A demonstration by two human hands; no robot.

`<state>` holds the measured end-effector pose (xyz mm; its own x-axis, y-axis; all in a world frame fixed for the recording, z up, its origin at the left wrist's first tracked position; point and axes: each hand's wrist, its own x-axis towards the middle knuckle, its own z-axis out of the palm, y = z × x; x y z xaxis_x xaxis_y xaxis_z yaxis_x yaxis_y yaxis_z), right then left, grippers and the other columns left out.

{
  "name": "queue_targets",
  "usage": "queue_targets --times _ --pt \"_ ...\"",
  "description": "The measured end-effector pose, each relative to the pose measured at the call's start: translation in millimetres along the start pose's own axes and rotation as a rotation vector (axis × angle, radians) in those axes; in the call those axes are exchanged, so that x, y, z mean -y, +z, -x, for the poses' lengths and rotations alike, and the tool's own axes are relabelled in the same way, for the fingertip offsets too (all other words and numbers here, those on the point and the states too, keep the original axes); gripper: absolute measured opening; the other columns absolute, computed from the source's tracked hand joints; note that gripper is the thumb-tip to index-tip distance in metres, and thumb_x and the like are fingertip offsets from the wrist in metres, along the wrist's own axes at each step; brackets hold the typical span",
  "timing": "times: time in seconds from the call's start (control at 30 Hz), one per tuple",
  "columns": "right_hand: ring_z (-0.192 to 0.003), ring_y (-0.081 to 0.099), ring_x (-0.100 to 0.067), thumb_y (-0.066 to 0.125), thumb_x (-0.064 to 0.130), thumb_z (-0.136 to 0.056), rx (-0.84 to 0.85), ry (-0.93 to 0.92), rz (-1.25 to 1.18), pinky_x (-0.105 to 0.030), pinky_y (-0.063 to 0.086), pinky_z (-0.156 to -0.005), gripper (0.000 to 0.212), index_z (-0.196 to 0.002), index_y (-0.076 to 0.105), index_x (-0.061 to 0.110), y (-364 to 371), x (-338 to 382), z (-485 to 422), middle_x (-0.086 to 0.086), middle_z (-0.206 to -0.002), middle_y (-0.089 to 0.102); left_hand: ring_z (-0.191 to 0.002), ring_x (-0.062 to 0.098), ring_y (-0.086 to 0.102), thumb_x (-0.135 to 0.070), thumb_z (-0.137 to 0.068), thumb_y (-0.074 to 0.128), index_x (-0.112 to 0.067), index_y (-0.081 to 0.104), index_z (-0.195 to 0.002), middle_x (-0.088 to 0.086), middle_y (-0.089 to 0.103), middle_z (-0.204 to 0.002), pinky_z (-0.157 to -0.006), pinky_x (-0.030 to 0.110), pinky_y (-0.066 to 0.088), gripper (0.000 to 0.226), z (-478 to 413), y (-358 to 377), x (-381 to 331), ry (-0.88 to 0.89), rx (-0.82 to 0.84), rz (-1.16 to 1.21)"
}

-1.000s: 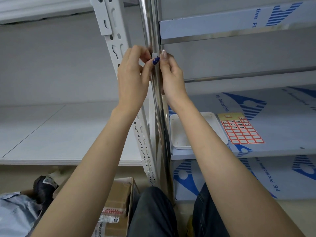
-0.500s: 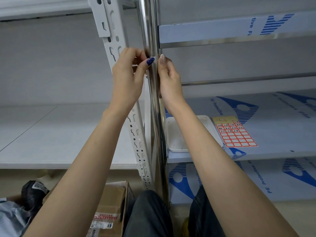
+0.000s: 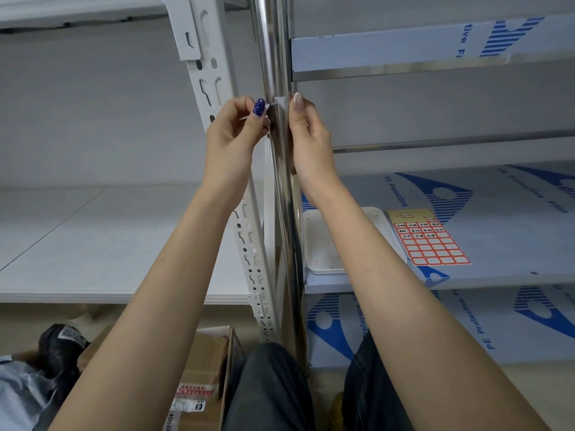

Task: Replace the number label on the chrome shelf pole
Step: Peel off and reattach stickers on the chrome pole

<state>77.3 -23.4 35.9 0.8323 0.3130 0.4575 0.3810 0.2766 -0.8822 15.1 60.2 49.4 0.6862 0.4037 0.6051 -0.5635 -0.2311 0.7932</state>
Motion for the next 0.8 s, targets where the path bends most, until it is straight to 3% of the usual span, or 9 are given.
queue_targets --times 0.23,0.33,0.53,0.63,0.7,0.8 --pt "-0.115 0.058 -0.026 0.036 0.048 -0.098 -0.008 0.016 -0.012 -0.050 0.044 -0.103 0.044 -0.122 0.057 0.017 1.7 -0.4 0.3 -0.009 -0.119 0.065 -0.063 0.002 0.049 -0.013 -0.097 0.049 -0.017 0.055 -0.079 -0.009 0.056 -0.069 -0.063 0.013 0.039 0.019 16.3 4.2 -2.3 -0.252 -0.053 0.356" --pt "-0.111 0.061 -0.028 0.039 0.046 -0.098 -0.020 0.027 -0.020 -0.052 0.046 -0.100 0.040 -0.118 0.059 0.017 3.3 3.7 4.1 -0.009 -0.113 0.066 -0.062 0.003 0.047 -0.012 -0.096 0.049 -0.015 0.057 -0.080 -0.006 0.053 -0.070 -0.061 0.012 0.040 0.019 25.1 5.8 -7.3 -0.319 -0.065 0.406" --pt "-0.101 0.064 -0.011 0.058 0.027 -0.093 -0.270 0.035 -0.039 -0.035 0.052 -0.095 0.025 -0.116 0.059 0.015 -3.3 19.8 35.4 0.003 -0.105 0.066 -0.060 0.002 0.047 -0.012 -0.095 0.053 -0.016 0.059 -0.078 -0.008 0.056 -0.069 -0.056 0.011 0.041 0.018 44.7 5.6 -17.6 -0.387 -0.104 0.446" --pt "-0.095 0.067 -0.008 0.060 0.025 -0.092 -0.147 0.076 -0.133 -0.032 0.054 -0.091 0.013 -0.099 0.068 0.017 -11.7 25.1 67.0 0.006 -0.093 0.070 -0.059 0.002 0.050 -0.012 -0.095 0.052 -0.015 0.058 -0.075 -0.010 0.059 -0.063 -0.057 0.012 0.042 0.021 56.6 6.2 -18.6 -0.369 -0.090 0.377" --pt "-0.093 0.068 -0.009 0.061 0.024 -0.091 -0.056 0.126 -0.145 -0.027 0.056 -0.086 0.018 -0.101 0.071 0.012 -14.1 24.5 81.5 0.001 -0.093 0.072 -0.061 0.003 0.052 -0.012 -0.095 0.052 -0.015 0.060 -0.074 -0.010 0.060 -0.064 -0.059 0.012 0.043 0.022 66.2 9.0 -17.8 -0.370 -0.074 0.358" --pt "-0.088 0.069 -0.008 0.062 0.014 -0.090 -0.053 0.185 -0.263 -0.023 0.054 -0.082 0.017 -0.103 0.071 0.006 -17.7 20.5 92.6 -0.003 -0.093 0.073 -0.063 0.002 0.055 -0.011 -0.094 0.053 -0.015 0.062 -0.077 -0.009 0.063 -0.066 -0.059 0.012 0.044 0.020 80.3 14.1 -15.4 -0.380 -0.078 0.377"
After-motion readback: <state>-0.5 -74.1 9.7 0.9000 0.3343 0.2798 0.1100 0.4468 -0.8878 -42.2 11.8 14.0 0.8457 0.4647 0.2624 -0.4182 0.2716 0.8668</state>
